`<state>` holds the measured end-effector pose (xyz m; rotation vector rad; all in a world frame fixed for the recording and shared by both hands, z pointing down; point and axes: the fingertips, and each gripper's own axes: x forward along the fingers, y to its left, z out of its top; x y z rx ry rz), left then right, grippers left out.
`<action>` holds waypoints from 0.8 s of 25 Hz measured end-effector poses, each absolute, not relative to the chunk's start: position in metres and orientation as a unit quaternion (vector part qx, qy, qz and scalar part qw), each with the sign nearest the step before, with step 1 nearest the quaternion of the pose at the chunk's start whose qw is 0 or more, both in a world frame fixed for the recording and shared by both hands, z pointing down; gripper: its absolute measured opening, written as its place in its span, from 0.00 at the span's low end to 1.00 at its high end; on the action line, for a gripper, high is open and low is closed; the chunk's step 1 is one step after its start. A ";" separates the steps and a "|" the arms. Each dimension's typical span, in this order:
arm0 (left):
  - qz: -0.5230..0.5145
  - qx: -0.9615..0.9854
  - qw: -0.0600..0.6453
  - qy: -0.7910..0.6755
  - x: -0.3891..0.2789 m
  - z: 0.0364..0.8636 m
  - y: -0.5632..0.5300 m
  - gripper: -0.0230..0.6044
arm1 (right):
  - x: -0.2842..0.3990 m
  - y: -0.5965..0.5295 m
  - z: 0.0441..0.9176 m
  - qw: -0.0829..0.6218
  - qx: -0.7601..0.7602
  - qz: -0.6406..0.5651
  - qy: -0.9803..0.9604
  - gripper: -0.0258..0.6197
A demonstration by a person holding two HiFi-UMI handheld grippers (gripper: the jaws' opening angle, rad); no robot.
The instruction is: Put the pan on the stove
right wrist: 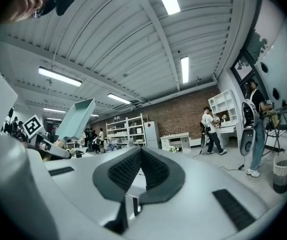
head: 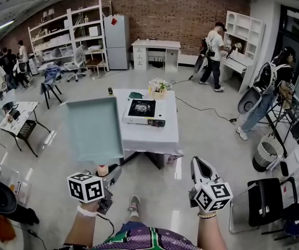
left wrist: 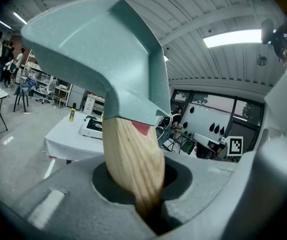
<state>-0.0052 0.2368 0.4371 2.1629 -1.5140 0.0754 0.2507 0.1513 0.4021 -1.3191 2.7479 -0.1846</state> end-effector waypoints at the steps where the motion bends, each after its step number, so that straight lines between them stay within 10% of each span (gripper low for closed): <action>1: 0.030 0.793 0.249 -0.555 -0.006 0.439 0.233 0.13 | 0.249 0.148 0.403 0.043 -0.430 -0.061 0.900 0.04; 20: 0.039 0.797 0.280 -0.534 -0.046 0.449 0.106 0.13 | 0.206 0.034 0.413 0.033 -0.446 -0.074 0.891 0.04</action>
